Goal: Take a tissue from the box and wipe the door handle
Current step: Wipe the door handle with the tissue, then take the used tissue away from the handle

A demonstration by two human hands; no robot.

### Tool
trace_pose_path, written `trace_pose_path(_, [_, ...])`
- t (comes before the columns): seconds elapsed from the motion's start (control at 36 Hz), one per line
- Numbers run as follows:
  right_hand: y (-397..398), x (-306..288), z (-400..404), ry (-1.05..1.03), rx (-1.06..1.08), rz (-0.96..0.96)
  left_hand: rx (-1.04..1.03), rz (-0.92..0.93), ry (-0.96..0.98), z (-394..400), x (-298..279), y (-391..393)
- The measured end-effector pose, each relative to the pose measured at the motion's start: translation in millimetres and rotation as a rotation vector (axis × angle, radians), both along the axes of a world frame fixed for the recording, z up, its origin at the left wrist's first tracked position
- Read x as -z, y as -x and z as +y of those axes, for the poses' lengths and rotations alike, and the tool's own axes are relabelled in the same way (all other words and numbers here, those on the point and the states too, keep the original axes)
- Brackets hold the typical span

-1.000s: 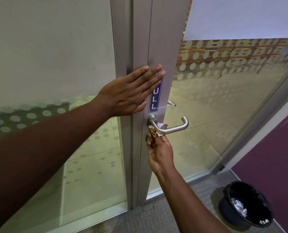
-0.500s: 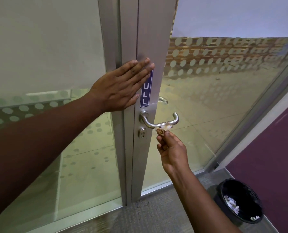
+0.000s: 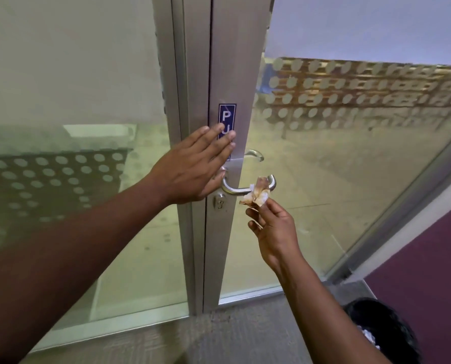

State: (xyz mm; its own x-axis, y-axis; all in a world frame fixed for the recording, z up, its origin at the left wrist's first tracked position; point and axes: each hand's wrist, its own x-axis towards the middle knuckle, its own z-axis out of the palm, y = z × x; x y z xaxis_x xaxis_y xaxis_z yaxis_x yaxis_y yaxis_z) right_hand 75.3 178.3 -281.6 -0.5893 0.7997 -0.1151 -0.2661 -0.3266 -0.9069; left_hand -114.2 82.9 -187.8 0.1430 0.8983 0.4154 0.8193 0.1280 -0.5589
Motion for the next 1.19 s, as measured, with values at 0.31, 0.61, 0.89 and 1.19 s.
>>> trace_pose_path(0.31, [-21.6,-6.9,-12.8,-0.004,0.034,0.031,-0.026,-0.027,0.028,-40.0,9.3,-39.1])
trace_pose_path(0.61, [-55.7,-23.5,-35.9,-0.131,0.053,-0.036,-0.041,-0.159,0.032,-76.9,26.9,-86.2])
trace_pose_path(0.89, [-106.6,-18.2,-35.5,-0.36,0.091,-0.223,-0.015,-0.197,0.11,-81.1,50.3,-129.3])
trace_pose_path(1.19, [-180.0,16.8,26.4,-0.541,0.195,-0.48,-0.141,-0.381,0.187,-1.8,90.0,-190.9])
